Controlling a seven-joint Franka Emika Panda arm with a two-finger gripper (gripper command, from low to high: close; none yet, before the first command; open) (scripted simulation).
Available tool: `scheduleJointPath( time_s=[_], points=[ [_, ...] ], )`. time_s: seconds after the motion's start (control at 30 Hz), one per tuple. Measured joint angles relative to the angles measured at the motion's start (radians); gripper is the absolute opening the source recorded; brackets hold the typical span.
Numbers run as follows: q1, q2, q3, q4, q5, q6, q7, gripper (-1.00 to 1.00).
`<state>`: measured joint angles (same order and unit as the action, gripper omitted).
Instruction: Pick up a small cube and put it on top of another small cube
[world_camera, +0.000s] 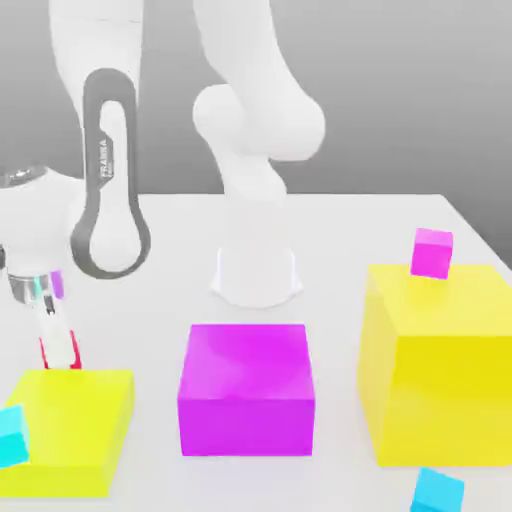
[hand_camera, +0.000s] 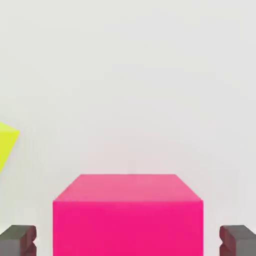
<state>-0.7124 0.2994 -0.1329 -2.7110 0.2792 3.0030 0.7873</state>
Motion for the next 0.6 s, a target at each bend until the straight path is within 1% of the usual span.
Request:
scheduleJointPath(
  time_s=[0.1, 0.17, 0.27, 0.33, 0.4, 0.6],
  points=[
    [-0.012, 0.013, 0.014, 0.003, 0.006, 0.011, -0.005, -1.0],
    [0.01, -0.021, -0.014, -0.005, -0.018, -0.017, 0.015, -1.0],
    [0.052, -0.119, -0.078, -0.026, -0.113, -0.093, 0.086, -1.0],
    [0.06, -0.193, -0.104, -0.041, -0.186, -0.148, 0.14, -1.0],
    [0.075, -0.216, -0.101, -0.01, -0.218, -0.201, 0.213, -1.0],
    [0.166, -0.197, -0.079, 0.161, -0.233, -0.352, 0.467, -1.0]
  ],
)
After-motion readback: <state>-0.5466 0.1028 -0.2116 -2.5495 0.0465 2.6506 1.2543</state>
